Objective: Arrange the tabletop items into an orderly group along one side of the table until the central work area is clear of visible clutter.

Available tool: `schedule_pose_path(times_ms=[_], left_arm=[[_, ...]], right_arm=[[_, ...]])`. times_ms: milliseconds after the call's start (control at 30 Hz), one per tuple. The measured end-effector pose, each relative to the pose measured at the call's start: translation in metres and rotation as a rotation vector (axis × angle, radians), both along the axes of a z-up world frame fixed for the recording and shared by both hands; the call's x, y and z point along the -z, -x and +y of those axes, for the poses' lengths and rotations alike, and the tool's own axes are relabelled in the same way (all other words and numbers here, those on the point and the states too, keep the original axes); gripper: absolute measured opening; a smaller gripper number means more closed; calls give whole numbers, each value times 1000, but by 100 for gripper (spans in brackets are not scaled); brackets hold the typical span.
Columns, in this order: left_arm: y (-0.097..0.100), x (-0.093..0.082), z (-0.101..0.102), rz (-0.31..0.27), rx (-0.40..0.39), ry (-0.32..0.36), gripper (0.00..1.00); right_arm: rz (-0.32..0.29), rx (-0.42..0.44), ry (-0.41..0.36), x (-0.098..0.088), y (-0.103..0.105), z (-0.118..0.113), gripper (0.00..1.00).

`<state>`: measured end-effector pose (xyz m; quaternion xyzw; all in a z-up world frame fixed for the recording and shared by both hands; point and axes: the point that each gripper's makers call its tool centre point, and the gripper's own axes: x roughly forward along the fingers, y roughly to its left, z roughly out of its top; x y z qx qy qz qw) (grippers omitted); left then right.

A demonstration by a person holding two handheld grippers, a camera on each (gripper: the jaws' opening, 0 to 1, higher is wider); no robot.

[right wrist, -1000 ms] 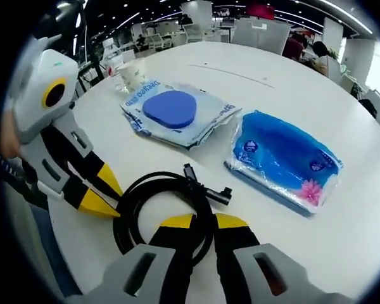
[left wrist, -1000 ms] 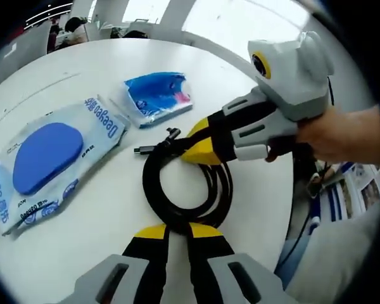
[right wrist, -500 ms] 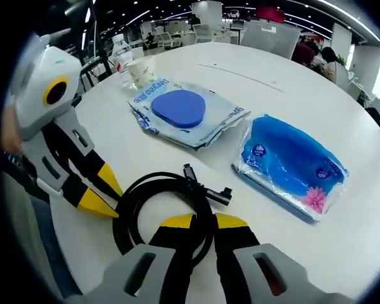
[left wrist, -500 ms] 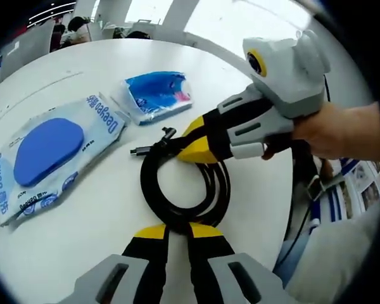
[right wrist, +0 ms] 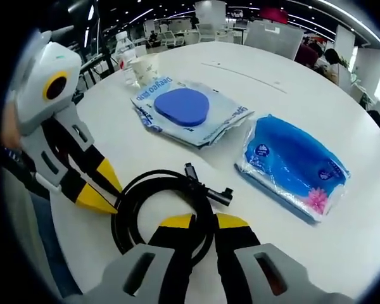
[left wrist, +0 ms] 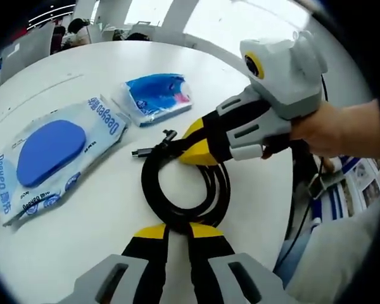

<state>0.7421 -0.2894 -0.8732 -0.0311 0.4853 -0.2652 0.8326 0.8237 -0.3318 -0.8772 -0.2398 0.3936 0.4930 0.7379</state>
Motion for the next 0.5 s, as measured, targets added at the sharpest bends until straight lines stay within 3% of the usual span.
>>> schedule_pose_path(times_ms=[500], left_arm=[[0, -2, 0, -5, 0, -5, 12]], right_arm=[[-7, 11, -3, 0, -6, -3, 13]])
